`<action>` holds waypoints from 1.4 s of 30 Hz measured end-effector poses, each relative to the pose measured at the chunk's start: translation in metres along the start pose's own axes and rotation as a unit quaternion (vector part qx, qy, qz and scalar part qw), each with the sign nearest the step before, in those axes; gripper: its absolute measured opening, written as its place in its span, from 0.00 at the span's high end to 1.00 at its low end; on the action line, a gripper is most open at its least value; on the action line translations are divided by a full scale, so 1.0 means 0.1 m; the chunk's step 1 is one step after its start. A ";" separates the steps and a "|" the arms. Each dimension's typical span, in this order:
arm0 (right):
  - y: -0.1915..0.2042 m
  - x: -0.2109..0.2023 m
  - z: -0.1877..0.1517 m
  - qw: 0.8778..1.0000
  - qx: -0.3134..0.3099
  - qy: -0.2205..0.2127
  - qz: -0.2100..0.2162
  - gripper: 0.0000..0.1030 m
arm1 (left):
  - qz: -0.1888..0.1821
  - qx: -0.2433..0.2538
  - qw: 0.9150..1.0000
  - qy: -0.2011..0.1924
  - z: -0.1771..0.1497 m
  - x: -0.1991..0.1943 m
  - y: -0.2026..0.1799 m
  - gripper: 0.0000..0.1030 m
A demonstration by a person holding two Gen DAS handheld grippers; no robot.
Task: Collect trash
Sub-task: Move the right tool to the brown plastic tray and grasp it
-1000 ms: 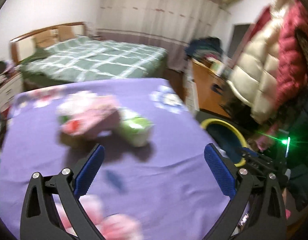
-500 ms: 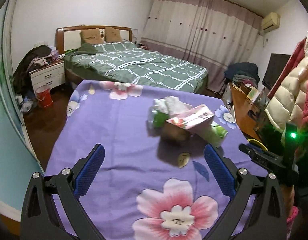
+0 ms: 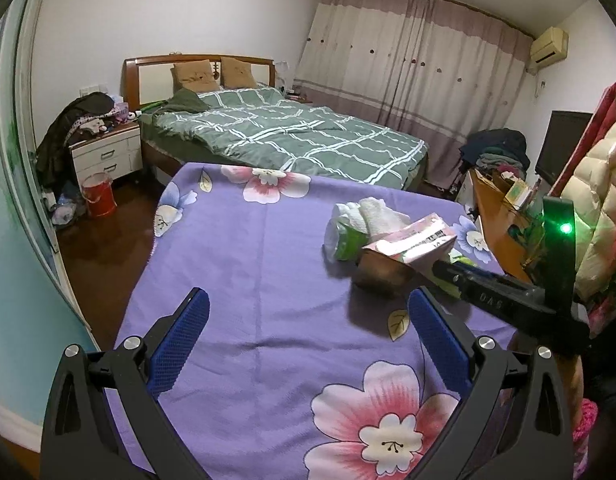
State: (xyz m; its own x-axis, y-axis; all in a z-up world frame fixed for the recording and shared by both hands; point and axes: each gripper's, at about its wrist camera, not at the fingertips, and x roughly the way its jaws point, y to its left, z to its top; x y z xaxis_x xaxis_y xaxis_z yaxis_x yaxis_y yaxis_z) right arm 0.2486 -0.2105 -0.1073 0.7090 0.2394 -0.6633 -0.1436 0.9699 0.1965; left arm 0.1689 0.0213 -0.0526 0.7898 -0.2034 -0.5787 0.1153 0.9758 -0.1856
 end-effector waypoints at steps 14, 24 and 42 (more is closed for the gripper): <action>0.53 0.37 -0.13 0.998 0.065 0.014 -0.019 0.29 | 0.003 -0.010 1.000 -0.007 0.01 -0.06 0.14 0.05; 0.62 0.61 -0.10 0.991 0.111 0.010 -0.070 0.24 | -0.009 -0.018 1.000 0.001 -0.04 -0.03 0.27 0.05; 0.31 0.27 -0.09 0.993 0.115 0.004 -0.034 0.55 | -0.020 -0.018 1.000 0.006 -0.09 0.06 0.20 0.05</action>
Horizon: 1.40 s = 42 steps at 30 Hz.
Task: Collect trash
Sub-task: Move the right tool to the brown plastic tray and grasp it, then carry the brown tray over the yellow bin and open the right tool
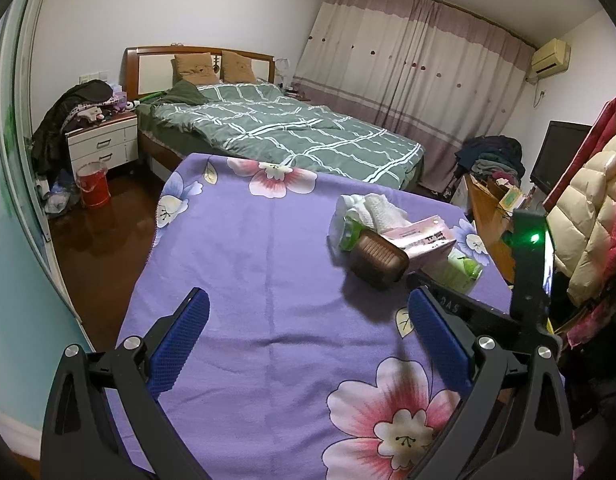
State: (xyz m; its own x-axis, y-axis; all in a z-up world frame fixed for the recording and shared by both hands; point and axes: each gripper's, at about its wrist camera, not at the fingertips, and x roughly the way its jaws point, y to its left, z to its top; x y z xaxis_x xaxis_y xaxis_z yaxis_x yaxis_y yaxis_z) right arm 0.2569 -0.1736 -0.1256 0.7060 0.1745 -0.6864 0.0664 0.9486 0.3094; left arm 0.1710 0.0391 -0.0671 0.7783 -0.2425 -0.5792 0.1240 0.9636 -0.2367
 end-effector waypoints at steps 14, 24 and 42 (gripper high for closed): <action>0.56 0.28 0.06 0.991 -0.125 -0.016 -0.049 0.33 | 0.008 -0.011 1.000 -0.012 0.03 -0.14 0.16 0.05; 0.91 0.35 -0.12 0.961 -0.275 0.010 0.001 0.49 | 0.023 -0.020 0.999 -0.021 0.06 -0.23 0.26 0.05; 0.61 -0.01 0.13 0.959 -0.233 0.044 0.156 0.93 | 0.046 -0.026 0.998 -0.032 0.12 -0.40 0.34 0.05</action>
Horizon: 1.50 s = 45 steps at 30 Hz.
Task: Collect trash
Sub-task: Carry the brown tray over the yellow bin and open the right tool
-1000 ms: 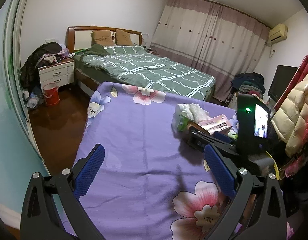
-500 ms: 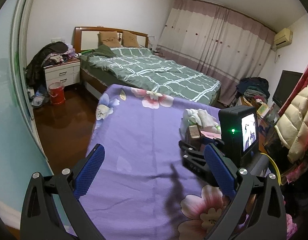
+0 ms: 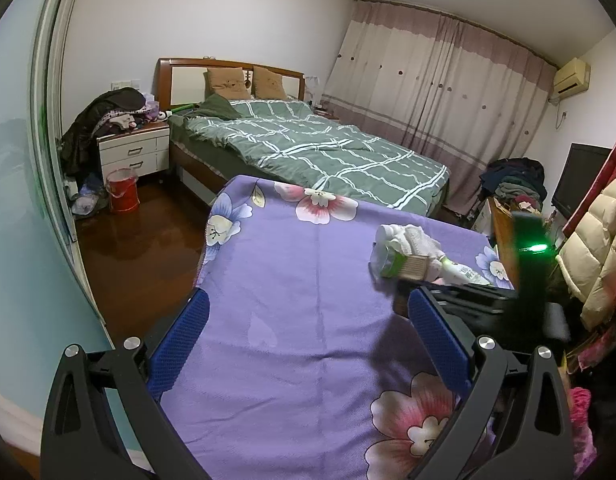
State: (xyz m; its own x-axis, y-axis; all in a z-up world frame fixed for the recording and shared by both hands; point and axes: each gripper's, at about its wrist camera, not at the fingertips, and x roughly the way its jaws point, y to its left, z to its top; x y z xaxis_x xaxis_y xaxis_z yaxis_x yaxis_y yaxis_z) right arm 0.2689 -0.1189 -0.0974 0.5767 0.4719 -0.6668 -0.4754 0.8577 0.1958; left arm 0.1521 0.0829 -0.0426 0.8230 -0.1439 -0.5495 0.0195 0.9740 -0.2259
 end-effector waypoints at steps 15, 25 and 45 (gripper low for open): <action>-0.24 -0.97 0.36 0.989 0.065 -0.109 0.074 0.93 | -0.032 0.032 0.999 0.019 -0.08 0.10 -0.37 0.05; -0.74 -1.41 -0.13 0.989 0.089 -0.114 -0.044 0.93 | -0.063 0.055 0.995 0.058 -0.20 0.42 -0.80 0.05; -2.84 -1.97 -1.50 0.917 0.200 -0.016 -0.346 0.93 | 0.054 0.040 0.987 0.144 -0.56 1.68 -1.66 0.05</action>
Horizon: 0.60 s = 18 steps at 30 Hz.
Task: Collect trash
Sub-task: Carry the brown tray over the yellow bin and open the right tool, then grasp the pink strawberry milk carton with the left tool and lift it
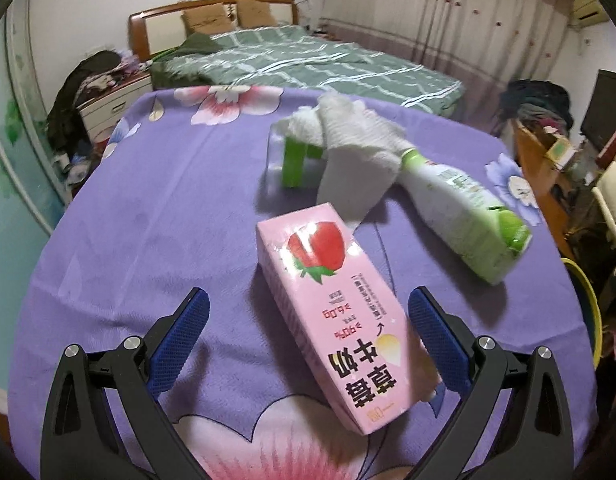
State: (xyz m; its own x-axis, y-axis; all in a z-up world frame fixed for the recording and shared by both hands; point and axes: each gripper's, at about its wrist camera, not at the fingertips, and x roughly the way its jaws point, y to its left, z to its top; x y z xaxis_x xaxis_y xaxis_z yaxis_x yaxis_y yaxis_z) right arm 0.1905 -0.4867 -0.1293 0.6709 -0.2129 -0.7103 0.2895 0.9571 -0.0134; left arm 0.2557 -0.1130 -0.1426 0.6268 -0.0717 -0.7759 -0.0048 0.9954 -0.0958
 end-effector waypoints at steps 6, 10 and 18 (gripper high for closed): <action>-0.20 0.16 -0.13 1.000 0.018 0.020 -0.015 0.86 | 0.017 0.006 1.000 0.005 0.01 0.04 -0.10 0.05; -0.28 0.17 -0.16 0.999 0.022 0.017 -0.019 0.77 | 0.023 0.011 1.000 0.013 0.00 0.07 -0.13 0.05; -0.22 0.14 -0.19 1.000 0.022 0.017 -0.011 0.75 | 0.027 0.024 0.999 0.035 -0.07 0.19 -0.22 0.06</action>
State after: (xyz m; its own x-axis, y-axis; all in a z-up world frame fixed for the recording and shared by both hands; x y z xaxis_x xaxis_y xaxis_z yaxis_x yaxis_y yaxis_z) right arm 0.1800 -0.5069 -0.1524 0.6403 -0.2263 -0.7341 0.3338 0.9426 0.0005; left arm 0.2621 -0.1362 -0.1600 0.5707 -0.0202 -0.8209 0.0014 0.9997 -0.0237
